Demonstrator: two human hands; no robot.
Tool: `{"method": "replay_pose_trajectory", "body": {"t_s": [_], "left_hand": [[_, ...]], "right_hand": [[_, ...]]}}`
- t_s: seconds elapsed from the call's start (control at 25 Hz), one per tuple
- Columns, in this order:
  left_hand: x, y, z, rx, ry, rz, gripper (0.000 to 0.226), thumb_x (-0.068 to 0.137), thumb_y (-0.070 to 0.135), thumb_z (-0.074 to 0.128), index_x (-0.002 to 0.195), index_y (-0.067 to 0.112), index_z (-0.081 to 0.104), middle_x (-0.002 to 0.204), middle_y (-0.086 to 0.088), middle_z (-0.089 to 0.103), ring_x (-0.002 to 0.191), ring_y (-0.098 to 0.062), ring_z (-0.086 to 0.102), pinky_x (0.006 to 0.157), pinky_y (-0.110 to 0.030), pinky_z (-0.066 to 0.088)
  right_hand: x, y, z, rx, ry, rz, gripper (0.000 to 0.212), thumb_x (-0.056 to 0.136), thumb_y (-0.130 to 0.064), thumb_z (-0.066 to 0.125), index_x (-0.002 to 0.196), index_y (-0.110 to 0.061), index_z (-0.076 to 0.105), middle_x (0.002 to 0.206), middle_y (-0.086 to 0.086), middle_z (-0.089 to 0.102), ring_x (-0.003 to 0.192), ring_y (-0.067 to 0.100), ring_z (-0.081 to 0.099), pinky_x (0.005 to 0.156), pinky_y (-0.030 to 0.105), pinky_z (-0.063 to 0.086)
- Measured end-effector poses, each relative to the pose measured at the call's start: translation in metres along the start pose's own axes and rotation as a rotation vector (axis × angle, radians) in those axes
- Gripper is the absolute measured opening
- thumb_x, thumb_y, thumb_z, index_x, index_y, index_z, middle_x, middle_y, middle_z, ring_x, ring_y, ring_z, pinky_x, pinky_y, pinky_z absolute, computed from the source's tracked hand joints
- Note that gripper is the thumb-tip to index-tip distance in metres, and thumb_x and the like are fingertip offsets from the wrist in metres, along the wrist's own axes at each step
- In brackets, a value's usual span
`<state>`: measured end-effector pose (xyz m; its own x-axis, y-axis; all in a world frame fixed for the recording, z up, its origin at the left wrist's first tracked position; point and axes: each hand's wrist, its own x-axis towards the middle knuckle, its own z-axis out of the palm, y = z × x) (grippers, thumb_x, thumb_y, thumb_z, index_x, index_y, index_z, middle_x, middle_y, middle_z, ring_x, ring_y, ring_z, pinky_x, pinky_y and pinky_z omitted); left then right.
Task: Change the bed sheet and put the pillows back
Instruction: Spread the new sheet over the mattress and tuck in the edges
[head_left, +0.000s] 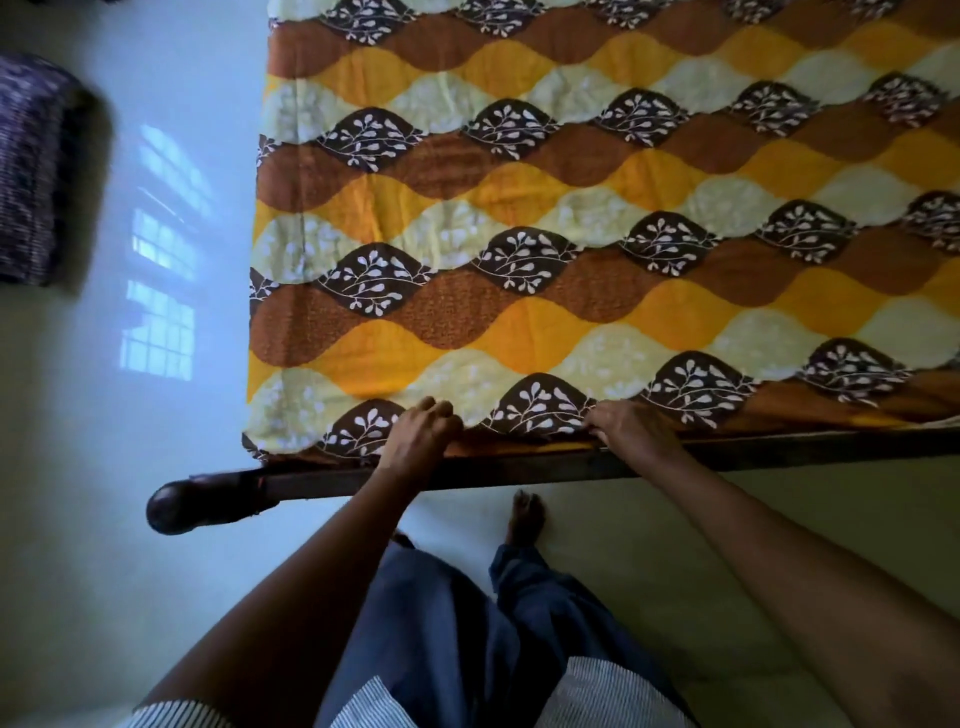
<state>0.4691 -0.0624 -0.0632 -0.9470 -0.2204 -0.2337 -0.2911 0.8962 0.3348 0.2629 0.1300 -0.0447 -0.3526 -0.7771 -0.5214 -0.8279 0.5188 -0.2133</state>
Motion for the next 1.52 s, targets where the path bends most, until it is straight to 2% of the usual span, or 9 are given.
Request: {"method": "replay_pose_trajectory", "body": {"t_s": [0.2,0.36,0.56,0.68,0.88,1.04,1.12,1.2,1.52], "left_hand": [[-0.004,0.001,-0.007,-0.110,-0.095,0.071,0.007,0.061,0.019,0.068,0.066,0.014,0.070,0.061,-0.004,0.061,0.054,-0.022,0.062,0.043,-0.020,0.038],[0.012,0.010,-0.010,-0.090,-0.257,-0.148,0.020,0.086,0.021,0.060,0.093,0.007,0.072,0.090,-0.016,0.069,0.086,-0.029,0.065,0.068,-0.033,0.045],[-0.001,0.037,-0.018,-0.304,-0.414,-0.327,0.039,0.099,0.041,0.034,0.128,0.026,0.055,0.116,-0.013,0.065,0.106,-0.027,0.060,0.079,-0.031,0.043],[0.002,0.040,-0.014,-0.378,-0.473,-0.403,0.044,0.099,0.045,0.030,0.128,0.023,0.055,0.106,-0.012,0.066,0.104,-0.026,0.060,0.076,-0.030,0.040],[0.018,0.034,-0.023,-0.523,-0.130,-0.374,0.031,0.095,0.033,0.048,0.112,0.014,0.066,0.105,-0.006,0.071,0.097,-0.022,0.065,0.079,-0.033,0.049],[0.094,0.024,-0.035,-0.324,0.175,-0.421,0.063,0.090,0.053,0.027,0.138,0.015,0.043,0.141,-0.005,0.047,0.132,-0.023,0.039,0.107,-0.037,0.032],[0.149,0.001,-0.032,-0.206,0.167,-0.417,0.066,0.093,0.050,0.035,0.147,0.015,0.023,0.155,-0.005,0.022,0.145,-0.021,0.013,0.118,-0.043,0.013],[0.190,-0.023,-0.019,-0.020,0.110,-0.370,0.075,0.093,0.053,0.038,0.150,0.016,0.008,0.158,-0.005,0.004,0.146,-0.020,-0.005,0.118,-0.047,0.002],[0.214,-0.035,0.004,0.124,0.160,-0.334,0.063,0.097,0.047,0.019,0.151,0.019,0.003,0.159,0.000,0.000,0.146,-0.018,-0.005,0.118,-0.045,-0.003]], "right_hand": [[0.002,0.027,-0.003,0.136,-0.155,-0.195,0.015,0.085,-0.011,0.062,0.097,-0.015,0.071,0.102,0.007,0.069,0.092,0.021,0.064,0.081,0.031,0.052],[0.018,0.027,0.001,0.142,-0.224,-0.201,0.015,0.085,-0.010,0.064,0.098,-0.012,0.071,0.104,0.010,0.069,0.089,0.019,0.064,0.083,0.035,0.053],[0.008,0.034,-0.002,0.452,-0.397,0.031,0.037,0.098,-0.036,0.042,0.124,-0.019,0.060,0.136,0.008,0.053,0.123,0.023,0.051,0.101,0.030,0.038],[0.005,0.034,-0.008,0.454,-0.567,0.044,0.041,0.101,-0.039,0.028,0.130,-0.027,0.054,0.146,0.005,0.041,0.133,0.022,0.038,0.104,0.029,0.029],[0.004,0.020,-0.032,0.682,-0.159,0.089,0.027,0.097,-0.024,0.047,0.112,-0.018,0.068,0.111,0.001,0.069,0.099,0.011,0.064,0.080,0.022,0.048],[0.082,-0.004,-0.078,0.745,0.233,0.092,0.029,0.098,-0.019,0.045,0.122,-0.015,0.060,0.107,-0.005,0.064,0.077,-0.016,0.060,0.060,0.004,0.043],[0.153,-0.016,-0.093,0.690,0.338,0.038,0.037,0.099,-0.025,0.040,0.135,-0.018,0.047,0.131,0.000,0.053,0.108,-0.008,0.055,0.084,0.011,0.044],[0.227,-0.029,-0.100,0.573,0.357,-0.038,0.045,0.100,-0.031,0.036,0.143,-0.019,0.035,0.152,0.005,0.029,0.141,0.017,0.026,0.112,0.033,0.025],[0.276,0.068,-0.072,0.100,0.462,0.229,0.061,0.095,-0.051,0.012,0.149,-0.023,0.008,0.158,-0.001,0.004,0.146,0.018,0.001,0.115,0.039,-0.009]]}}
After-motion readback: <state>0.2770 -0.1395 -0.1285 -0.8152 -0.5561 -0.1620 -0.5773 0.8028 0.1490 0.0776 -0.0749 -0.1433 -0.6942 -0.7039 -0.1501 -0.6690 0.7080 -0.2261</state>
